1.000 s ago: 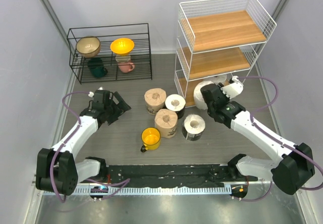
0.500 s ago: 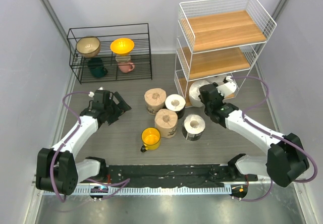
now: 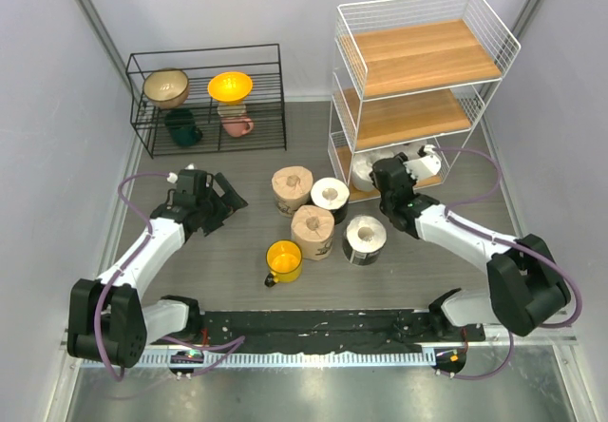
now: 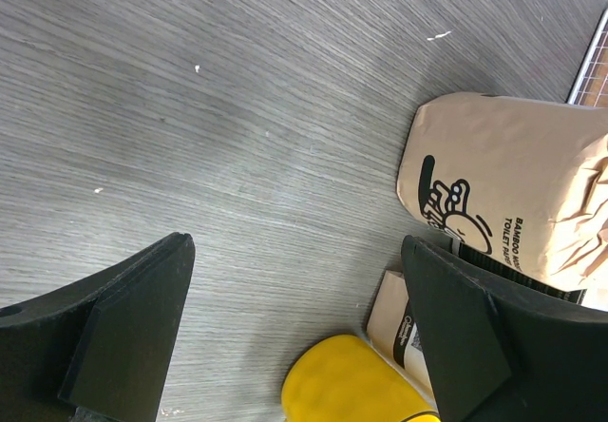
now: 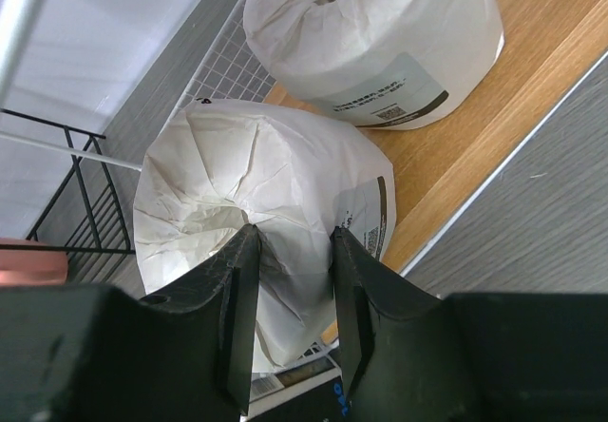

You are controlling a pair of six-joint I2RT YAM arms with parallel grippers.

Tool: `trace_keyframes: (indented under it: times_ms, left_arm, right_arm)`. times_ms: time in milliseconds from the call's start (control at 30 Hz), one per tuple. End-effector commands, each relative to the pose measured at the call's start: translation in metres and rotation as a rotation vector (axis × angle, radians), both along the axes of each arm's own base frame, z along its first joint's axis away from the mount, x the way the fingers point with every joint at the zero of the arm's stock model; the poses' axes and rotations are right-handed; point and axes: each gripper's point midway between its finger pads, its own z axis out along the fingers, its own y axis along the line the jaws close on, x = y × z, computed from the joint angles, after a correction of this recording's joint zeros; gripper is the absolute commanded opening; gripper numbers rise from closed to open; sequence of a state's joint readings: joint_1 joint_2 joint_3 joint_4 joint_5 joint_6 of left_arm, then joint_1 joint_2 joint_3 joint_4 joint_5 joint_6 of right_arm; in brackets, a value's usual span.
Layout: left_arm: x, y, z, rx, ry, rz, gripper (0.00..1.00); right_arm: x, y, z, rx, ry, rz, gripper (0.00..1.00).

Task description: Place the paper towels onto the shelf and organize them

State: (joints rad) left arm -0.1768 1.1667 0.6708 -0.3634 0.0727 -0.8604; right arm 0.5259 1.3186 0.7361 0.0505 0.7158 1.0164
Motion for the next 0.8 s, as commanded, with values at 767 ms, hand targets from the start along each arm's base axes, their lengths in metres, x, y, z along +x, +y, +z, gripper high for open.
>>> trace_keyframes:
  times_ms: [767]
  left_arm:
    - [0.005,-0.007,0.005,-0.023,-0.023,-0.026,0.96]
  right_arm:
    - [0.044,0.007,0.003,0.119,-0.147,-0.114,0.28]
